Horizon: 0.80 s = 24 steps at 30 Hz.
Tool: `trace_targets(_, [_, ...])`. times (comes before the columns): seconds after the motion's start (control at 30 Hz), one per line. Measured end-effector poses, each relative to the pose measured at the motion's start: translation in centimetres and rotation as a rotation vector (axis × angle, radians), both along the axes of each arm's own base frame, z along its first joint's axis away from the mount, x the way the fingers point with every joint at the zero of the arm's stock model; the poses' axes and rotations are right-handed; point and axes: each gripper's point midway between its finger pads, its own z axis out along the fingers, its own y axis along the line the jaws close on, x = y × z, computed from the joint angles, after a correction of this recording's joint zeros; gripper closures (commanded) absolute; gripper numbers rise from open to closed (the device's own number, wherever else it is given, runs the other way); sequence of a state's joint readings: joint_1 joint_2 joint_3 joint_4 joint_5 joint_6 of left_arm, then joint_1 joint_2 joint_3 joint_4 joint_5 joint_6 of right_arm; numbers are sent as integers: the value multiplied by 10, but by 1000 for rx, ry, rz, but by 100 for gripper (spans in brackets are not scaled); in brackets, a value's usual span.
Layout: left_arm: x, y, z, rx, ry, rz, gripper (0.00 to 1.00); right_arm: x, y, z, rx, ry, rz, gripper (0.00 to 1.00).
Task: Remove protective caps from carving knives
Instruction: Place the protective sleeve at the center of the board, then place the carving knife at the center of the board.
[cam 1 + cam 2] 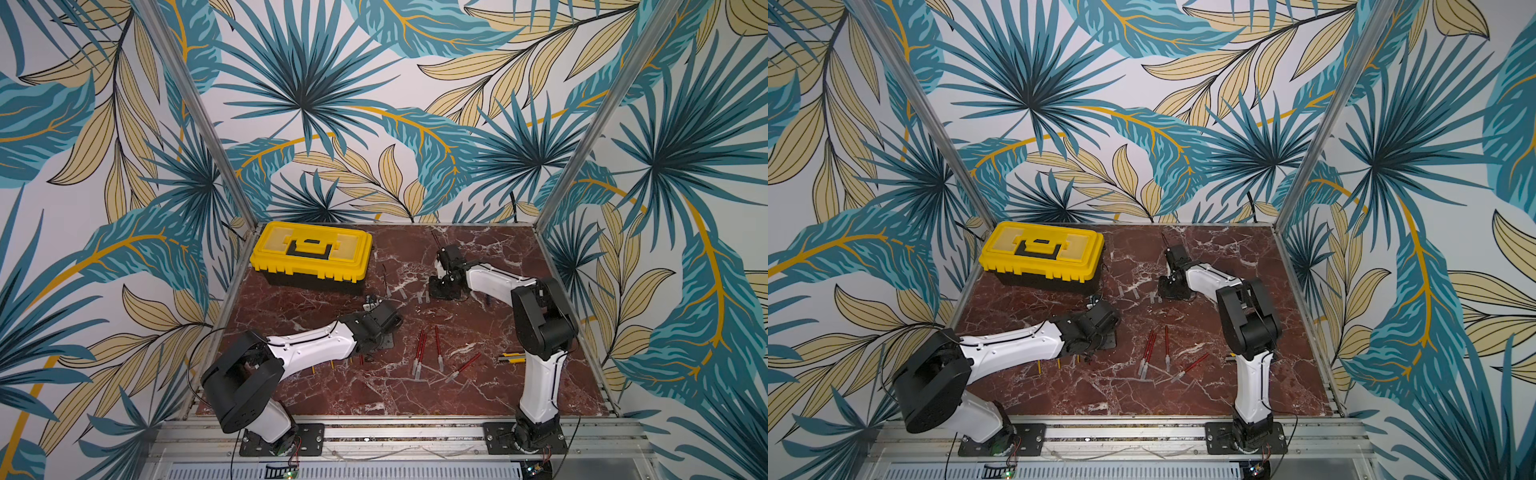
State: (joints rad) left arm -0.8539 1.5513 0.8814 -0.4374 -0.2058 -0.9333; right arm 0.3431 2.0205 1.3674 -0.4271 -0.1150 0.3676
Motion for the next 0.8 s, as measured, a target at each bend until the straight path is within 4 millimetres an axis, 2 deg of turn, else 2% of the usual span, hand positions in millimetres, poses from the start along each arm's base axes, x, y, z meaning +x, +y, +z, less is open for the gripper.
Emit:
trace_targets(0.4, [0, 2, -12, 22, 25, 2, 100, -2, 1, 1, 9, -9, -1, 70])
trace_targets(0.63, [1, 5, -20, 40, 38, 9, 100, -18, -5, 1, 0, 11, -3, 71])
trace_targets(0.8, [1, 6, -26, 54, 47, 12, 100, -22, -7, 1, -7, 17, -5, 70])
